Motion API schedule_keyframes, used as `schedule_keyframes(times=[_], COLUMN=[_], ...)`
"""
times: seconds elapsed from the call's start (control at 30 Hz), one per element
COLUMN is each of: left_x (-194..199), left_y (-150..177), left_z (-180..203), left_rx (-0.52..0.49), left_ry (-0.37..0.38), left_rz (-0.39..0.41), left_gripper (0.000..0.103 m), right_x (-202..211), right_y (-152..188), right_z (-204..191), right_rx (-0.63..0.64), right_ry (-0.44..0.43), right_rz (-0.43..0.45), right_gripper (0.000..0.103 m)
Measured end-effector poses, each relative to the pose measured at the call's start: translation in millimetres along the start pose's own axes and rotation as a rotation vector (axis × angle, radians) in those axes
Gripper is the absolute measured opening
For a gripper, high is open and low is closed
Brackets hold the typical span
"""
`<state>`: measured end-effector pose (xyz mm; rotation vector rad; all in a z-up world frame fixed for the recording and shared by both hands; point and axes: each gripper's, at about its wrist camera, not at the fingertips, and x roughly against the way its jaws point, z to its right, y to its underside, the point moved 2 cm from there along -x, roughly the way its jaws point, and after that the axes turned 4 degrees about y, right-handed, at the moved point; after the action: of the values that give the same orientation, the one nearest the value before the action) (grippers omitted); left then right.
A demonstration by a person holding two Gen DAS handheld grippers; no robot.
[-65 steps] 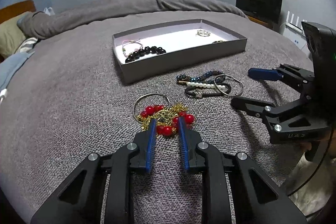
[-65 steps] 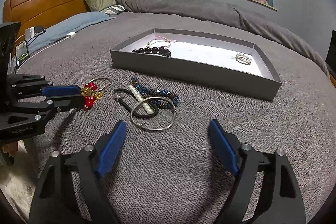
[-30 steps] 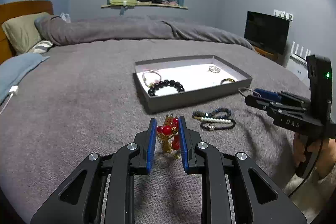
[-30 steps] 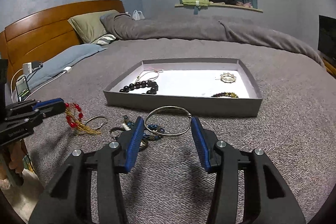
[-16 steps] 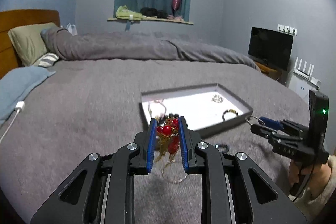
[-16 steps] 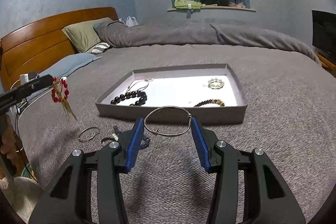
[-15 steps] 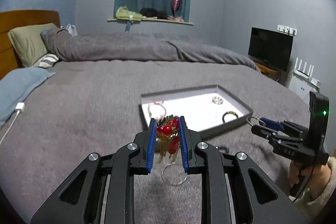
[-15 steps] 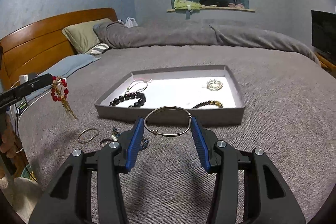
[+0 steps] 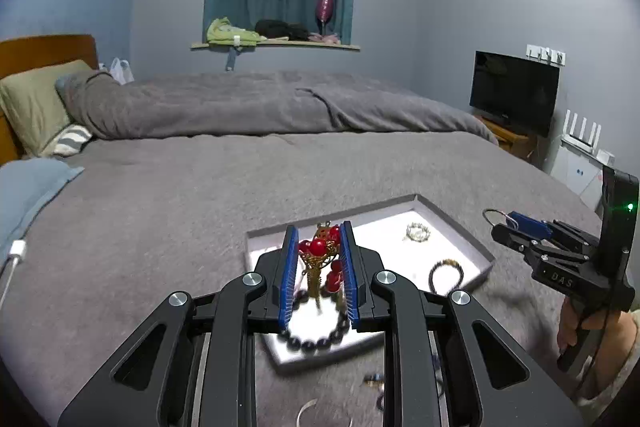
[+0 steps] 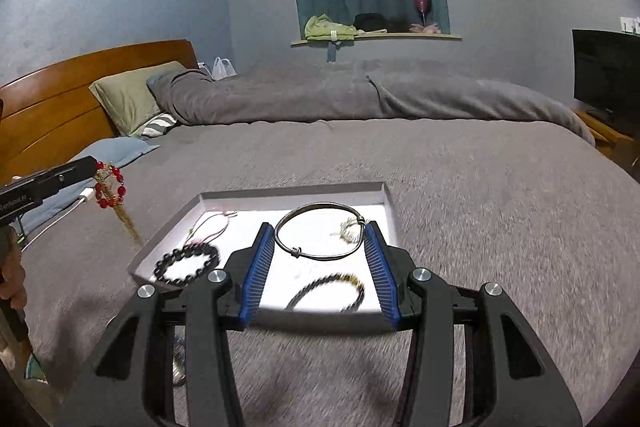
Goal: Organize jewelry
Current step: 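Carry the red bead bracelet and silver bangle over the grey tray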
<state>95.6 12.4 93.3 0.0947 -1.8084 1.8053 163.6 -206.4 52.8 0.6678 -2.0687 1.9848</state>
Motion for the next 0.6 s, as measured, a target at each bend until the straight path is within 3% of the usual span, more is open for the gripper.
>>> schedule_keyframes(times=[0.27, 0.6], left_x=[-52, -135], left_y=[-20, -28], left_z=[3, -5], left_rx=[-0.022, 0.008], left_ry=[0.029, 0.054], left_rz=[-0.022, -0.105], left_gripper=[0.022, 0.022], right_x=[-53, -102], right_y=[-25, -13], right_z=[16, 2], right_rx=[-0.014, 0.069], right_ry=[0.022, 0.007], right_rz=[-0.035, -0.152], right_gripper=[0.047, 0.047])
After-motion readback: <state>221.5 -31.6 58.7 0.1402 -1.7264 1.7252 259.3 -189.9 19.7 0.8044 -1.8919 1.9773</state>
